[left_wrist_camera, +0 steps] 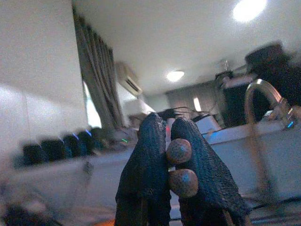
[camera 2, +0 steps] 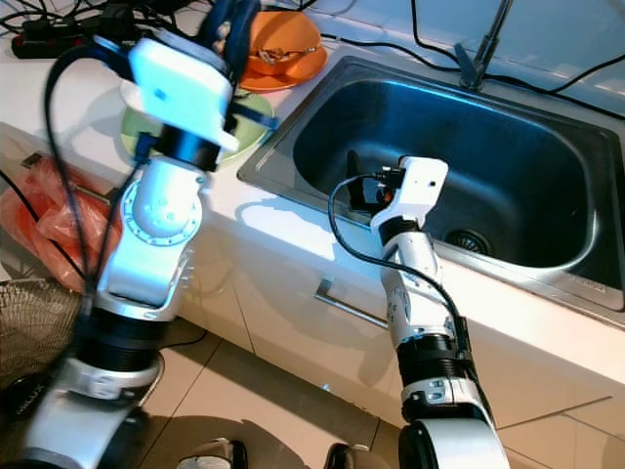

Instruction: Kitchen organization

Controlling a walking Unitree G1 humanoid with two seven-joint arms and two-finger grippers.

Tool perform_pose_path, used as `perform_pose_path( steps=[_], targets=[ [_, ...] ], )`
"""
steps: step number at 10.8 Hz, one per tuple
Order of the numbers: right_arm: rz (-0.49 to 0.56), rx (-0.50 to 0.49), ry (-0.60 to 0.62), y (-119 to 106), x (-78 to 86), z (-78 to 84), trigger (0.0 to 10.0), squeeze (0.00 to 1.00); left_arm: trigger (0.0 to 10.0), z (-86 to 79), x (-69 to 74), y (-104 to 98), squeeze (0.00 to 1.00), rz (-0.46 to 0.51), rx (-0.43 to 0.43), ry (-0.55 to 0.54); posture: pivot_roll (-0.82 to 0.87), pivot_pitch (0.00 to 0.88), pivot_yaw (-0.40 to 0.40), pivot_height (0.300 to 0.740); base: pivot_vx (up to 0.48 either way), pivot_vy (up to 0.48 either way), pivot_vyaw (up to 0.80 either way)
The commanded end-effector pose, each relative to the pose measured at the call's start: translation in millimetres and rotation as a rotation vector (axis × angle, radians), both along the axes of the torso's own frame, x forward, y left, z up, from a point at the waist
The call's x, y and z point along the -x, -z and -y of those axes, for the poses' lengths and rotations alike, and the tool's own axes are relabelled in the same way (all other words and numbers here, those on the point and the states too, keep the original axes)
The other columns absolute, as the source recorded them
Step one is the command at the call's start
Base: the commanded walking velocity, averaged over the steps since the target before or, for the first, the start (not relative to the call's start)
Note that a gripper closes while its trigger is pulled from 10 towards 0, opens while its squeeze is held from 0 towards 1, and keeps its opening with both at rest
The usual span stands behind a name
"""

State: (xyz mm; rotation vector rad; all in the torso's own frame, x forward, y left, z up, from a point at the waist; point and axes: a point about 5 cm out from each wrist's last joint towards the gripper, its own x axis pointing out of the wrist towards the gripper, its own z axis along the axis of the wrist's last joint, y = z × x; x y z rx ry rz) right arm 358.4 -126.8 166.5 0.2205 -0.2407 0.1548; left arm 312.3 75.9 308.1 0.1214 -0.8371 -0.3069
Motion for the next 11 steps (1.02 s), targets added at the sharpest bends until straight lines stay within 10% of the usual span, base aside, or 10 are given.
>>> perform_pose_path(
  steps=[1,5,11],
  targets=[
    [0.006,0.002,0.019,-0.9,-0.4,3.6,10.0,0.0,10.0,-3.4,-0.7,-3.8,0.0,-0.042,0.098,0.072,0.09,0.112,-0.032,0.74,0.0,0.0,0.0],
    [0.072,0.141,0.059,-8.0,0.4,5.8,10.0,0.0,10.0,-17.4,-16.2,17.6,0.0,-0.307,0.416,0.285,0.09,0.113,-0.03,0.74,0.0,0.0,0.0],
    [0.321,0.561,0.088,-44.7,3.1,-9.5,10.0,0.0,10.0,5.8,-12.0,34.4,0.0,-0.5,0.397,0.51,0.08,0.113,-0.029,0.74,0.0,0.0,0.0]
  ],
)
